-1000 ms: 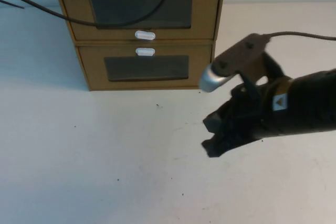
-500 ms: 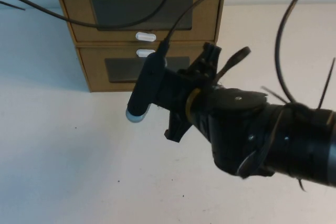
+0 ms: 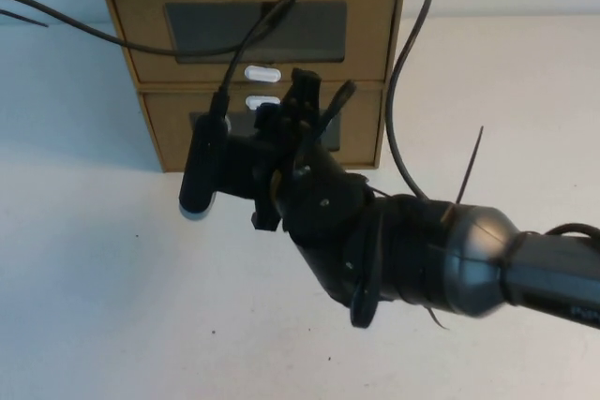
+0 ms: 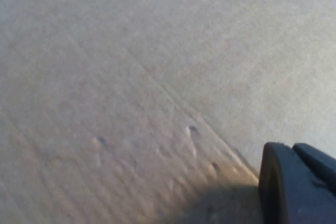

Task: Open the shoe box
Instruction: 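Pull the top drawer of the cardboard box fully open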

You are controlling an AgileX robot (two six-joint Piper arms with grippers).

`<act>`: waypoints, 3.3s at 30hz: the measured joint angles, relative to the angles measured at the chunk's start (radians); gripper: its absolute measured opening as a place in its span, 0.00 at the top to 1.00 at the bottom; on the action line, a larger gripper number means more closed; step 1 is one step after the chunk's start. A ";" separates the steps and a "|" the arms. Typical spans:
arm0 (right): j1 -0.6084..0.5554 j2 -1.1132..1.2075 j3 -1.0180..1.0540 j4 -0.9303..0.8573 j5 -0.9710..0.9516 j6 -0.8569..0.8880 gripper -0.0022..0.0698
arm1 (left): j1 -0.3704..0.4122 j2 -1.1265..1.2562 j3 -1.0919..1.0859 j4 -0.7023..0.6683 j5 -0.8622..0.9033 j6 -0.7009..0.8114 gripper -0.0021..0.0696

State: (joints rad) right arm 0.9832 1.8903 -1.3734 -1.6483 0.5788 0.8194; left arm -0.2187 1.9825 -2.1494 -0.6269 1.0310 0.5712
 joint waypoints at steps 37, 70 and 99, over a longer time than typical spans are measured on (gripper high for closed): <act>-0.127 0.259 -0.335 -0.007 -0.065 -0.099 0.60 | 0.000 0.000 -0.002 0.000 0.004 -0.002 0.98; -0.085 0.266 -0.343 -0.003 0.065 -0.194 0.96 | 0.000 0.000 -0.006 0.023 0.015 -0.032 0.98; 0.102 -0.063 0.084 0.118 0.109 -0.170 0.96 | -0.004 -0.002 -0.007 0.024 0.057 -0.057 0.98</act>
State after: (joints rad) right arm 1.0856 1.8273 -1.2891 -1.5299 0.6873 0.6490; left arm -0.2227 1.9807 -2.1562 -0.6030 1.0883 0.5141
